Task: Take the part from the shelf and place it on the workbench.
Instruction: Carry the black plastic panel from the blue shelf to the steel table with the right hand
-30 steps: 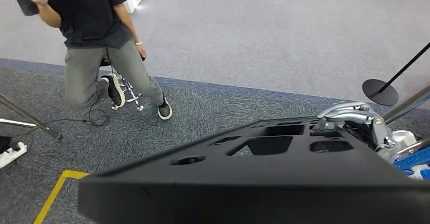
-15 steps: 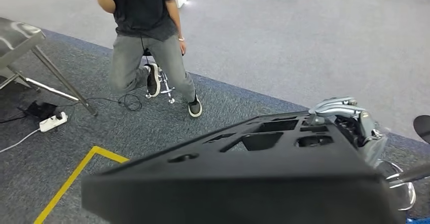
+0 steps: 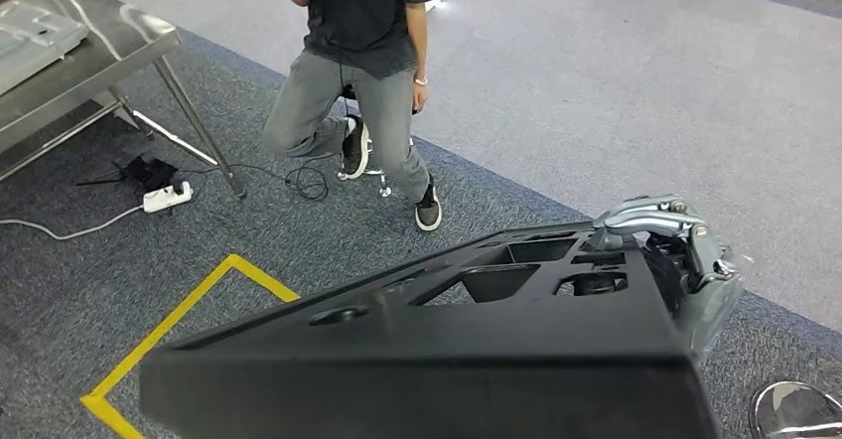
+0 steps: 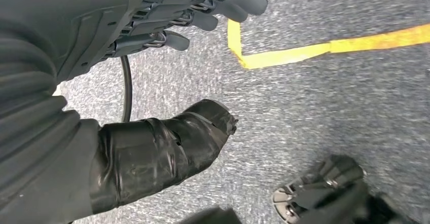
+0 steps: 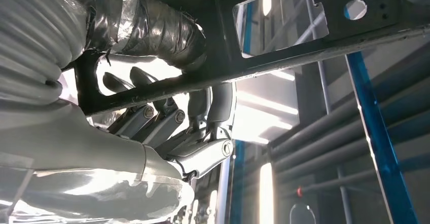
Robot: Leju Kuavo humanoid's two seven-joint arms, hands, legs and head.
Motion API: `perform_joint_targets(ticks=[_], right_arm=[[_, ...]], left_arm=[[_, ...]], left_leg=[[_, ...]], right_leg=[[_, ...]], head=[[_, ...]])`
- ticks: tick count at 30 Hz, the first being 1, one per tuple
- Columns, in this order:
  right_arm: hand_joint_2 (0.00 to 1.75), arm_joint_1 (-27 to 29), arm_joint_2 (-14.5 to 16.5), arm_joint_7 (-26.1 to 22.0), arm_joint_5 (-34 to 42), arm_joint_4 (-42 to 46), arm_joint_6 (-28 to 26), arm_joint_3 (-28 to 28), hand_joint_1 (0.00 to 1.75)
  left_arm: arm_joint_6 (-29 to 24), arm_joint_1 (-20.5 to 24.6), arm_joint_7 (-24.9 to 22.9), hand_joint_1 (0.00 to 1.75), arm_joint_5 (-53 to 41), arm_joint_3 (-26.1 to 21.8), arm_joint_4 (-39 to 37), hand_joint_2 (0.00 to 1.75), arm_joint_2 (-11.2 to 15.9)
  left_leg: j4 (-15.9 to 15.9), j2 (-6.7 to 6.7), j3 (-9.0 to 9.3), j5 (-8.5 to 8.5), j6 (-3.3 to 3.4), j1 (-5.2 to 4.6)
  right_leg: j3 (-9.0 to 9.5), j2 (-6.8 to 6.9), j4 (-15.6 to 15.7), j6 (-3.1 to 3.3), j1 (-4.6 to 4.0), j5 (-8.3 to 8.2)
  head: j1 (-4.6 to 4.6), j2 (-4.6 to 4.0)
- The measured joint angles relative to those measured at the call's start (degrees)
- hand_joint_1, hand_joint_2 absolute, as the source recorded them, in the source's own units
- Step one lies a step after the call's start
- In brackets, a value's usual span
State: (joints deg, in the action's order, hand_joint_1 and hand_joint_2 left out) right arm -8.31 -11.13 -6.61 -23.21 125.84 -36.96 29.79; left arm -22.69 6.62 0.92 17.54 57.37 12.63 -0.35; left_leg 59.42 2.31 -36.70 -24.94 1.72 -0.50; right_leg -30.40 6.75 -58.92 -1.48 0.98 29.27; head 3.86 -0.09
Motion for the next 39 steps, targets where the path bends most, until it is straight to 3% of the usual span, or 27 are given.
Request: perform_joint_targets(ticks=[2, 3, 4, 6, 7, 8, 9, 11, 13, 14, 15, 16, 18, 20, 22, 23, 24, 26, 28, 29, 31, 32, 34, 36, 37, 38, 39], right_arm=[[1.75, 0.0, 0.04, 0.04, -0.07, 0.01, -0.01, 0.0, 1.75], [1.75, 0.01, 0.05, 0.07, -0.17, 0.04, -0.02, 0.0, 1.75], [1.75, 0.12, 0.06, 0.15, -0.31, 0.07, -0.05, 0.0, 1.75], [1.75, 0.64, 0.07, 0.43, -0.83, 0.13, -0.14, 0.0, 1.75], [1.75, 0.98, 0.07, 0.66, -1.18, 0.13, -0.17, 0.0, 1.75], [1.75, 1.25, 0.07, 0.9, -1.61, 0.15, -0.2, 0.0, 1.75], [1.75, 1.42, 0.07, 1.16, -2.07, 0.23, -0.22, 0.0, 1.75], [1.75, 1.62, 0.07, 1.8, -3.08, 0.57, -0.32, 0.0, 1.75], [1.75, 2.14, 0.07, 2.59, -4.14, 1.17, -0.63, 0.0, 1.75], [1.75, 2.44, 0.07, 3.01, -4.62, 1.46, -0.89, -0.01, 1.75], [1.75, 2.69, 0.07, 3.37, -5.02, 1.75, -1.13, -0.01, 1.75], [1.75, 2.84, 0.07, 3.69, -5.3, 1.99, -1.34, 0.0, 1.75], [1.75, 3.13, 0.07, 4.08, -5.68, 2.47, -1.66, -0.01, 1.75], [1.75, 3.58, 0.07, 4.41, -6.11, 2.87, -1.92, -0.02, 1.75], [1.75, 3.88, 0.07, 4.86, -6.56, 2.99, -2.09, -0.02, 1.75], [1.75, 3.95, 0.07, 5.11, -6.69, 3.0, -2.13, -0.02, 1.75], [1.75, 3.99, 0.07, 5.33, -6.72, 3.01, -2.17, -0.02, 1.75], [1.75, 3.98, 0.05, 5.7, -6.44, 3.01, -2.21, -0.02, 1.75], [1.75, 3.84, -0.03, 5.85, -5.85, 3.01, -2.23, -0.04, 1.75], [1.75, 3.76, -0.1, 5.86, -5.59, 3.01, -2.22, -0.08, 1.75], [1.75, 3.65, -0.26, 5.88, -5.19, 3.02, -2.2, -0.21, 1.75], [1.75, 3.6, -0.32, 5.89, -5.06, 3.02, -2.19, -0.27, 1.75], [1.75, 3.46, -0.5, 5.89, -4.5, 3.01, -2.16, -0.41, 1.75], [1.75, 3.4, -0.69, 5.75, -3.59, 2.97, -2.1, -0.57, 1.75], [1.75, 3.42, -0.74, 5.62, -3.24, 2.94, -2.08, -0.63, 1.75], [1.75, 3.43, -0.8, 5.49, -2.91, 2.9, -2.05, -0.66, 1.75], [1.75, 3.43, -0.86, 5.37, -2.66, 2.86, -2.03, -0.67, 1.75]], left_arm=[[0.02, -0.25, 0.0, 0.0, -0.04, -0.03, 0.0, 1.75, 0.04], [0.04, -0.26, 0.01, 0.0, -0.11, -0.04, 0.0, 1.75, 0.08], [0.1, -0.18, 0.01, 0.0, -0.26, -0.05, 0.0, 1.75, 0.13], [0.44, 0.1, 0.02, 0.0, -0.81, -0.08, 0.0, 1.75, 0.22], [0.72, 0.17, 0.02, 0.0, -1.23, -0.08, 0.0, 1.75, 0.24], [1.02, 0.15, 0.02, 0.0, -1.66, -0.08, 0.0, 1.75, 0.26], [1.34, 0.1, 0.02, 0.0, -2.03, -0.08, 0.0, 1.75, 0.28], [2.06, 0.05, 0.11, 0.0, -2.34, -0.08, 0.0, 1.75, 0.34], [2.7, 0.14, 0.52, 0.0, -2.38, -0.08, 0.0, 1.75, 0.45], [2.95, 0.13, 0.9, 0.0, -2.46, -0.08, 0.0, 1.75, 0.5], [3.16, 0.06, 1.31, 0.0, -2.62, -0.08, 0.0, 1.75, 0.55], [3.32, -0.1, 1.7, 0.0, -2.79, -0.08, 0.0, 1.75, 0.59], [3.53, -0.25, 2.06, 0.0, -3.12, -0.08, 0.0, 1.75, 0.65], [3.55, -0.08, 1.85, 0.0, -3.49, -0.08, 0.0, 1.75, 0.55], [3.49, 0.1, 1.62, 0.0, -3.9, -0.07, 0.0, 1.75, 0.37], [3.37, 0.07, 1.63, 0.0, -4.05, -0.05, 0.0, 1.75, 0.31], [3.17, 0.01, 1.66, 0.0, -4.2, -0.03, 0.0, 1.75, 0.26], [2.67, -0.06, 1.72, 0.0, -4.37, 0.0, 0.01, 1.75, 0.05], [2.43, 0.17, 1.82, 0.0, -4.39, 0.06, 0.02, 1.75, -0.2], [2.44, 0.28, 1.96, 0.0, -4.32, 0.11, 0.02, 1.75, -0.29], [2.55, 0.25, 2.34, 0.0, -4.14, 0.22, 0.02, 1.75, -0.31], [2.61, 0.14, 2.56, 0.0, -4.05, 0.24, 0.02, 1.75, -0.34], [2.68, 0.03, 2.9, 0.0, -3.79, 0.25, 0.02, 1.75, -0.44], [2.63, 0.13, 3.1, 0.0, -3.42, 0.25, 0.02, 1.75, -0.63], [2.56, 0.19, 3.12, 0.0, -3.27, 0.25, 0.02, 1.75, -0.75], [2.46, 0.2, 3.09, 0.0, -3.13, 0.25, 0.02, 1.75, -0.86], [2.37, 0.18, 3.05, 0.0, -3.02, 0.25, 0.02, 1.75, -0.95]], left_leg=[[-0.73, -1.19, 0.56, 0.19, 0.55, 0.34], [-1.08, -1.77, 0.87, 0.32, 0.88, 0.54], [-1.21, -2.39, 1.02, 0.33, 1.09, 0.56], [-1.18, -3.93, 1.11, 0.27, 1.47, 0.49], [-1.09, -4.8, 1.16, 0.19, 1.53, 0.45], [-0.95, -5.7, 1.24, 0.08, 1.54, 0.42], [-0.75, -6.59, 1.33, -0.05, 1.49, 0.42], [-0.27, -8.2, 1.34, -0.4, 1.19, 0.4], [0.03, -9.62, 0.95, -0.53, 0.64, 0.57], [0.0, -10.29, 0.75, -0.47, 0.26, 0.7], [-0.11, -10.91, 0.56, -0.38, -0.15, 0.85], [0.02, -10.56, 0.44, -0.42, -0.5, 0.91], [2.51, -7.46, -0.74, -1.79, -1.19, 0.74], [9.01, -4.01, -3.97, -4.89, -1.8, 0.87], [14.64, -3.11, -7.12, -6.6, -2.21, 1.25], [14.79, -2.92, -7.33, -5.98, -2.34, 1.4], [12.67, -2.62, -6.31, -4.42, -2.39, 1.51], [5.11, -0.71, -2.29, -1.07, -2.22, 1.31], [0.5, 0.7, 0.04, 0.01, -1.46, 0.85], [0.12, 0.63, 0.12, -0.29, -1.05, 0.58], [-0.08, -0.72, 0.12, -0.29, -0.22, 0.65], [-0.29, -1.28, 0.28, -0.25, 0.11, 0.76], [-0.78, -2.41, 0.71, -0.09, 0.76, 1.06], [-0.83, -3.7, 0.85, -0.16, 1.16, 0.9], [-0.79, -4.46, 0.88, -0.22, 1.28, 0.79], [-0.72, -5.34, 0.95, -0.27, 1.35, 0.7], [-0.66, -6.26, 1.07, -0.34, 1.37, 0.64]], right_leg=[[0.21, -1.67, -0.55, -0.59, 0.12, 0.74], [-0.61, -3.27, -2.54, -0.74, 0.22, 1.94], [-2.1, -4.87, -5.6, -0.75, 0.25, 3.44], [-6.2, -6.2, -12.87, -0.67, 0.16, 6.06], [-7.52, -6.35, -14.61, -0.64, 0.11, 5.97], [-7.91, -6.49, -14.33, -0.58, 0.1, 4.76], [-7.32, -6.81, -12.04, -0.48, 0.12, 2.67], [-4.89, -9.2, -5.08, -0.11, 0.29, -1.28], [-3.47, -11.45, -1.23, 0.19, 0.36, -2.35], [-3.29, -11.66, -0.87, 0.38, 0.27, -2.13], [-3.06, -11.05, -0.62, 0.62, 0.28, -2.18], [-2.74, -10.36, -0.31, 0.95, 0.33, -2.28], [-1.97, -8.87, 0.32, 1.64, 0.58, -2.42], [-1.53, -7.16, 0.53, 2.03, 0.47, -2.24], [-1.33, -5.41, 0.47, 2.08, 0.44, -1.94], [-1.21, -4.6, 0.44, 2.0, 0.47, -1.77], [-1.02, -3.86, 0.41, 1.86, 0.51, -1.56], [-0.48, -2.5, 0.34, 1.37, 0.45, -1.03], [-0.09, -1.34, 0.29, 0.66, 0.17, -0.51], [0.07, -0.82, 0.37, 0.32, 0.0, -0.34], [0.47, 0.06, 0.67, -0.38, 0.0, -0.05], [0.65, -0.17, 0.55, -0.69, 0.08, 0.25], [-0.97, -2.93, -3.16, -0.98, 0.2, 2.5], [-4.93, -5.72, -10.61, -0.79, 0.06, 5.58], [-6.76, -6.1, -13.49, -0.66, -0.02, 6.16], [-7.79, -6.3, -14.6, -0.52, -0.08, 5.66], [-7.79, -6.51, -13.55, -0.33, -0.09, 4.07]], head=[[-0.2, 0.0], [-0.36, 0.0], [-0.57, 0.0], [-0.76, 0.0], [-0.8, 0.0], [-0.81, 0.0], [-0.82, 0.0], [-0.79, 0.0], [-0.72, 0.0], [-0.71, 0.0], [-0.72, 0.0], [-0.75, 0.0], [-0.48, 0.0], [-0.23, 0.0], [-0.19, 0.0], [-0.18, 0.0], [-0.17, 0.0], [-0.15, 0.0], [-0.27, 0.0], [-0.35, 0.0], [-0.44, 0.0], [-0.5, 0.0], [-0.81, 0.0], [-1.13, 0.0], [-1.19, 0.0], [-1.24, 0.0], [-1.25, 0.0]])
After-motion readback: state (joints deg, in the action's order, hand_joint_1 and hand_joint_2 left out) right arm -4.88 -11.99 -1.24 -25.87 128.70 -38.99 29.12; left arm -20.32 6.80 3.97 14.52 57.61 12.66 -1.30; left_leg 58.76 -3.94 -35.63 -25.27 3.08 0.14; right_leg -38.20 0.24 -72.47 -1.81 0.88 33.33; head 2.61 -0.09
